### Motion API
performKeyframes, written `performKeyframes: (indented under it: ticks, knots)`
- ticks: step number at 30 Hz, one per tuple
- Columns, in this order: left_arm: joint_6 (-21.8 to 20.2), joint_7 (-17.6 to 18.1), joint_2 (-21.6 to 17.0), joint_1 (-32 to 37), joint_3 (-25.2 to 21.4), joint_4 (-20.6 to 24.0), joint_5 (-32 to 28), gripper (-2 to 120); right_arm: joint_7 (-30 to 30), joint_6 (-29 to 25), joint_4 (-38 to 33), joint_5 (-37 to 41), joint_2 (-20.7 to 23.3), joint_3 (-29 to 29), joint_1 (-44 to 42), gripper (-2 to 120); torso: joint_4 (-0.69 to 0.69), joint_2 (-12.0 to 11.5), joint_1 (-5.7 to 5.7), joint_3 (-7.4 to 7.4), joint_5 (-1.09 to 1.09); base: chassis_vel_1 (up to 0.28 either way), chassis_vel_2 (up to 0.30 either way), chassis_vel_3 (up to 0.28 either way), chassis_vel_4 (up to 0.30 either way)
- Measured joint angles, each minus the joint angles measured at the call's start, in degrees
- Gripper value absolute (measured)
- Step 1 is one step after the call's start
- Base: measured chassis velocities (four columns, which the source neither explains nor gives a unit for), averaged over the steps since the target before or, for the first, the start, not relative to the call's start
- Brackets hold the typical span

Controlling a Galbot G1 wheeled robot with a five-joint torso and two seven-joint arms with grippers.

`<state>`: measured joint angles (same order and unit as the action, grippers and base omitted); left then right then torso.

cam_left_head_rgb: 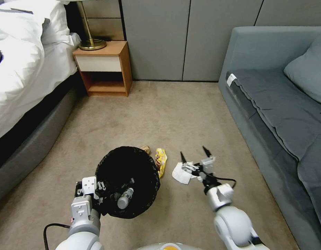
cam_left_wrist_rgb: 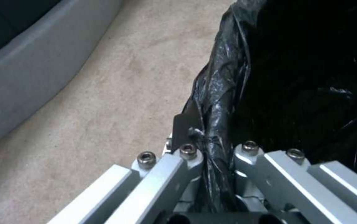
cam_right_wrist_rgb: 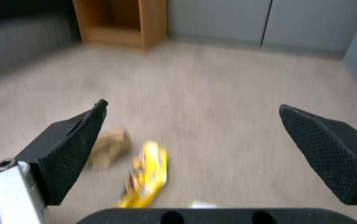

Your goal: Pick up the trash bin, then pick up the garbage from the floor and place it into the trash bin.

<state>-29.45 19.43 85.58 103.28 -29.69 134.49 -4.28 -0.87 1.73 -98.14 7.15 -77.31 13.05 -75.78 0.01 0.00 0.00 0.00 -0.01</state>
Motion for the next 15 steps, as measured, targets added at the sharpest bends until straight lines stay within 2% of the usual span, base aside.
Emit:
performKeyframes:
  ticks: [1, 3, 9, 13, 15]
  knots:
    - [0.0, 0.0, 0.0, 0.0, 0.0, 0.0, 0.0, 1, 0.0, 0.0, 0.0, 0.0, 0.0, 0.0, 0.0, 100, 0.0, 0.0, 0.0, 0.0, 0.0, 0.0, 0.0, 0.0, 0.0]
    - [0.0, 0.0, 0.0, 0.1, -0.3, 0.0, -0.1, 1, -0.4, 2.6, 5.5, 1.0, -0.2, -1.7, 3.3, 100, -0.01, 0.0, 0.0, 0.0, 0.02, 0.0, 0.0, 0.0, 0.0]
    - [0.0, 0.0, 0.2, 0.1, -0.4, -0.2, -0.1, 1, -0.6, 4.6, 11.4, 1.7, -0.7, -3.1, 7.1, 100, 0.0, 0.0, 0.0, 0.0, 0.01, 0.0, 0.0, 0.0, 0.0]
    - [0.0, 0.0, 0.4, 0.1, -0.2, -0.5, 0.1, 1, -0.3, 4.8, 22.8, 0.3, -2.3, -3.6, 13.8, 100, -0.01, 0.0, 0.0, 0.01, 0.0, 0.0, 0.0, 0.0, 0.0]
    - [0.0, 0.0, 0.5, 0.1, -0.1, -0.6, 0.1, 1, -0.2, 4.4, 24.6, 0.0, -2.7, -3.5, 14.6, 100, -0.01, 0.0, 0.0, 0.01, 0.01, 0.0, 0.0, 0.0, 0.0]
